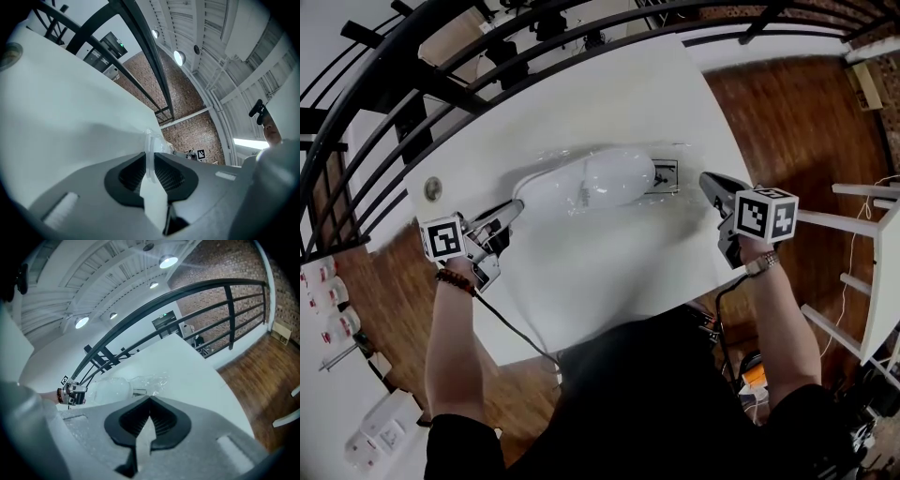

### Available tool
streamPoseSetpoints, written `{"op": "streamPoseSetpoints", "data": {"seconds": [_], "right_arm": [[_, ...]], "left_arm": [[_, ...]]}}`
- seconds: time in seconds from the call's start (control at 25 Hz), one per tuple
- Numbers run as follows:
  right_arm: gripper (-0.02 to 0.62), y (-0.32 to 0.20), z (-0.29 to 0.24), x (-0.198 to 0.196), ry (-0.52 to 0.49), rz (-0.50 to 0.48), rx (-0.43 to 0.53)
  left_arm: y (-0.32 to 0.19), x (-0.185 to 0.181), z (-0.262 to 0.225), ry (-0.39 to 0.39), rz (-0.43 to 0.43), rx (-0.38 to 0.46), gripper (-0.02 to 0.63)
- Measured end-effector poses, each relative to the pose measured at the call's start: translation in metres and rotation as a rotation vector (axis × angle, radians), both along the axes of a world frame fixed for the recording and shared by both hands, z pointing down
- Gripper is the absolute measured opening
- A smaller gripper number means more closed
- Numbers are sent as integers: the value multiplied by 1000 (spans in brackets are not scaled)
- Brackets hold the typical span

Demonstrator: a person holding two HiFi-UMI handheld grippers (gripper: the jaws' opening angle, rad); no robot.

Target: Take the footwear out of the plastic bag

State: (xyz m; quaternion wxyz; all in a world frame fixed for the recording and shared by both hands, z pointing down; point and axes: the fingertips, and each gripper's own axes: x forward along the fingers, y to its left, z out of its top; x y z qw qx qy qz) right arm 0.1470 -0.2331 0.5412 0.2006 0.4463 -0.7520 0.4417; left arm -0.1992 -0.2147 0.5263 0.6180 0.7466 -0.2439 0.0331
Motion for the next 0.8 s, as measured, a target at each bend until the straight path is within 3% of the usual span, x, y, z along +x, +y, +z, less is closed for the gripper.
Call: {"op": "streamPoseSetpoints", "data": {"seconds": [0.52, 0.8], "right_arm": [[-6, 5, -5, 21, 43, 50, 22], [-7, 28, -7, 48, 37, 101, 11]], "left_arm": [[15, -33, -6, 14, -97, 12, 75], [37, -32, -17, 28, -164, 18, 75]]}}
